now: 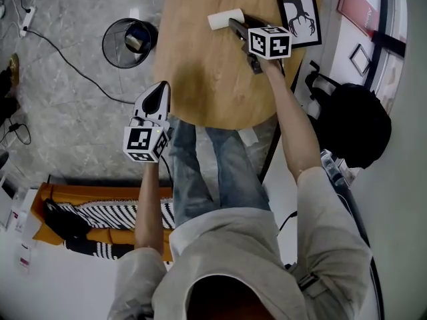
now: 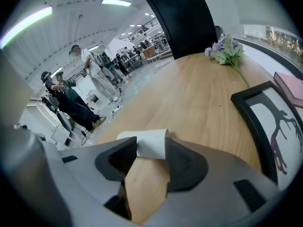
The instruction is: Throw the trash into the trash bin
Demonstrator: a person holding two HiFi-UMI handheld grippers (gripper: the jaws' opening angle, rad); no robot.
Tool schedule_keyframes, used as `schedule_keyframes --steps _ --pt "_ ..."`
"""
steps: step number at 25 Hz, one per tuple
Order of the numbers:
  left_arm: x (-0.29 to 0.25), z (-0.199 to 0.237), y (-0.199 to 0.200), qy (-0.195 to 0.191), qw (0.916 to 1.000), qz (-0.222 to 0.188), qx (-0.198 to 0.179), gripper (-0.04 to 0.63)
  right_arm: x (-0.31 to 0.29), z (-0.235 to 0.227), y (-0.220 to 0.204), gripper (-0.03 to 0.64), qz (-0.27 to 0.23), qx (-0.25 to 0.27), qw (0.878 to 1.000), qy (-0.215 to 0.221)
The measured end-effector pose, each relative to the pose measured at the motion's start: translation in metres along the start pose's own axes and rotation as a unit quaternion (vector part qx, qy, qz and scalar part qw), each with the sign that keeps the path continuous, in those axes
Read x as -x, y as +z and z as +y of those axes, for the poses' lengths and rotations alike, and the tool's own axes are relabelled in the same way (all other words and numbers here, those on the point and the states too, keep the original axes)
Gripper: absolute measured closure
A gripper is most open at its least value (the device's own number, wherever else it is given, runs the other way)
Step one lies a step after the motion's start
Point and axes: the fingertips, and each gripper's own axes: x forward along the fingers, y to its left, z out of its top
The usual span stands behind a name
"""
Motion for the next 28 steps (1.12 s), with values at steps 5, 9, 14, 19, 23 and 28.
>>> schedule_keyframes --steps 5,9,14,19,23,28 --pt "0.001 0.001 0.005 -0.002 1.0 -0.008 -0.004 0.578 0.01 0.015 -0.006 0.49 -0.011 0.006 1.0 0.022" --pt "0.002 0.002 0.009 -0.003 0.9999 -0.011 -0.005 0.578 0.02 0.029 -0.007 0.533 -0.019 0.009 0.999 0.04" --pt "0.004 -0.003 0.011 -0.009 0.9998 -0.014 -0.009 0.578 0.038 0.062 -0.004 0.581 -0.041 0.03 0.996 0.07" --pt "0.01 -0.01 0.017 -0.009 0.9995 -0.029 -0.012 0.577 0.048 0.087 -0.004 0.586 -0.058 0.057 0.994 0.073" --pt "0.022 -0.009 0.012 -0.003 0.9992 -0.039 -0.007 0.578 0.054 0.104 -0.008 0.586 -0.059 0.069 0.993 0.077" --pt "0.045 0.0 0.0 0.013 0.9988 -0.047 0.003 0.578 0.053 0.127 -0.008 0.586 -0.055 0.091 0.991 0.081"
